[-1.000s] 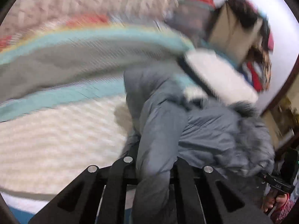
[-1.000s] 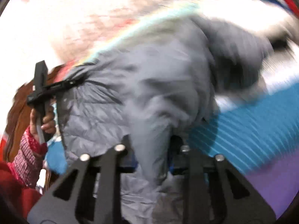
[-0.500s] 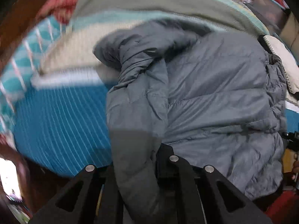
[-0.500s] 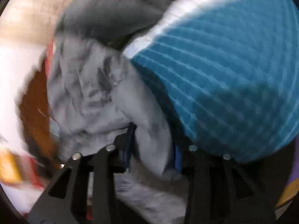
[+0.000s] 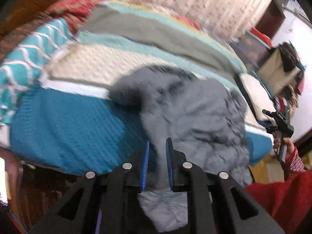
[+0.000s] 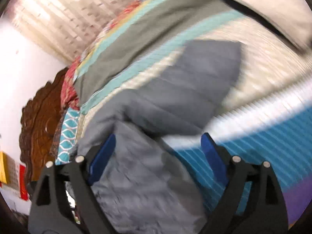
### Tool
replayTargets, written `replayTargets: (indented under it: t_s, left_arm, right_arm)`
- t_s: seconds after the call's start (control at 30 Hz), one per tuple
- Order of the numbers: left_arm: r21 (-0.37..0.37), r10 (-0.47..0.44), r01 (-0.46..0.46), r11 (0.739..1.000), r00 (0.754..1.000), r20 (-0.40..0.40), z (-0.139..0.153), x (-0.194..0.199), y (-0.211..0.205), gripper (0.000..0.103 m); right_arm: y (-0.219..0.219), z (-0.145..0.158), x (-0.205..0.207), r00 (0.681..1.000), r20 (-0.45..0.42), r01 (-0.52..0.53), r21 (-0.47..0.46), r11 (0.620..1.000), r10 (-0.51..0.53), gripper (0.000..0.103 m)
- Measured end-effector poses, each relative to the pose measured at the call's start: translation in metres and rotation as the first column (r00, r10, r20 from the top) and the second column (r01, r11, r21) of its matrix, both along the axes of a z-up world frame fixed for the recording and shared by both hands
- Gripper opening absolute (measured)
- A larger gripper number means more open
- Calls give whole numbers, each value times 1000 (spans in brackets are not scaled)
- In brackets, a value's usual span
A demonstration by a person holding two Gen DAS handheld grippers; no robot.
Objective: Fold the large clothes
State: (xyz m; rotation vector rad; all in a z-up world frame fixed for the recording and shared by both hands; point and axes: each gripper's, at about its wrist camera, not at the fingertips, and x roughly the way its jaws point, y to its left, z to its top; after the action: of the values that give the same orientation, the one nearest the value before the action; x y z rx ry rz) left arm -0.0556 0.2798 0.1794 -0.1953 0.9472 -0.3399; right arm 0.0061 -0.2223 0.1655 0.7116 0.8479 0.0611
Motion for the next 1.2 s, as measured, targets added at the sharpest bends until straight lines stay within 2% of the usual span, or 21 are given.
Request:
replayTargets:
  t_s: [0.07, 0.1, 0.2, 0.27, 0.3, 0.33, 0.4, 0.5, 0.6, 0.67, 0.73, 0.8, 0.87, 0.9, 0.93, 0.97, 1.0, 1.07, 1.1, 1.17, 1.2]
  left_arm:
    - [19, 50, -50, 999, 998, 34, 12, 6, 12, 43]
    - [61, 85, -89, 994, 994, 65, 22, 12, 11, 43]
    - [225, 80, -107, 969, 989, 123, 34, 46, -9, 43]
    - [311, 40, -82, 947, 989, 139, 34, 79, -39, 43]
    - [319, 19, -63, 946, 990, 139, 33, 90, -48, 43]
    - [320, -15, -31, 947, 990, 141, 30, 105, -66, 43]
    - [319, -65, 18, 948, 988, 138, 20, 125, -93, 43]
    - [344, -140, 99, 934, 986, 95, -15, 150, -131, 43]
    - [408, -197, 182, 895, 980, -4, -66, 167, -166, 43]
    - [432, -194, 212, 877, 977, -87, -98, 172, -174, 43]
    - [426, -164, 232, 875, 968, -190, -127, 176, -178, 43]
    - [427, -157, 227, 875, 968, -195, -133, 170, -178, 43]
    - [405, -164, 225, 886, 970, -179, -121, 163, -175, 43]
    - [384, -165, 212, 899, 974, -154, -105, 159, -170, 43]
    - [374, -166, 201, 905, 978, -123, -93, 156, -164, 43]
    - [372, -165, 186, 909, 982, -89, -78, 155, -161, 43]
    - [378, -163, 165, 911, 986, -39, -59, 155, -160, 43]
    - [384, -172, 154, 910, 985, 13, -38, 159, -166, 43]
    - [394, -190, 163, 904, 981, 30, -30, 164, -173, 43]
    - [436, -233, 193, 879, 972, 40, -27, 173, -194, 43]
    - [463, -278, 232, 855, 960, 31, -31, 180, -208, 43]
  right_arm:
    - [18, -7, 51, 999, -3, -39, -82, 996, 39, 87]
    - [15, -27, 76, 999, -31, -37, -105, 994, 34, 87]
    - [20, -67, 123, 987, -161, -37, -68, 997, 25, 87]
    - [17, -89, 136, 981, -195, -35, -38, 999, 27, 56]
    - [9, -98, 132, 985, -173, -7, -4, 1000, 6, 31]
    - [1, -95, 125, 989, -147, 25, 10, 1000, -23, 16]
    - [-23, -78, 90, 993, -60, 100, -15, 995, -101, 14]
    - [-48, -53, 22, 987, 30, 160, -62, 985, -158, 14]
    - [-64, -57, -52, 976, 2, 217, -144, 965, -219, 14]
    - [-75, -86, -100, 945, -90, 305, -117, 945, -316, 14]
    - [-88, -116, -131, 904, -194, 372, -88, 924, -382, 14]
    - [-107, -138, -168, 845, -258, 490, 20, 871, -469, 14]
    - [-122, -128, -195, 785, -199, 608, 69, 791, -586, 14]
    - [-127, -110, -199, 773, -129, 631, 46, 774, -622, 14]
    - [-127, -94, -192, 783, -78, 620, 22, 784, -617, 15]
    - [-125, -74, -178, 806, -18, 591, -3, 806, -591, 16]
    - [-122, -60, -166, 824, 23, 566, -18, 824, -566, 27]
    - [-106, -23, -121, 880, 130, 466, -45, 884, -457, 70]
    - [-102, -13, -106, 897, 169, 421, -48, 906, -408, 96]
    - [-74, 9, -54, 937, 240, 274, -55, 960, -254, 98]
    - [-71, 13, -38, 948, 244, 222, -56, 974, -202, 98]
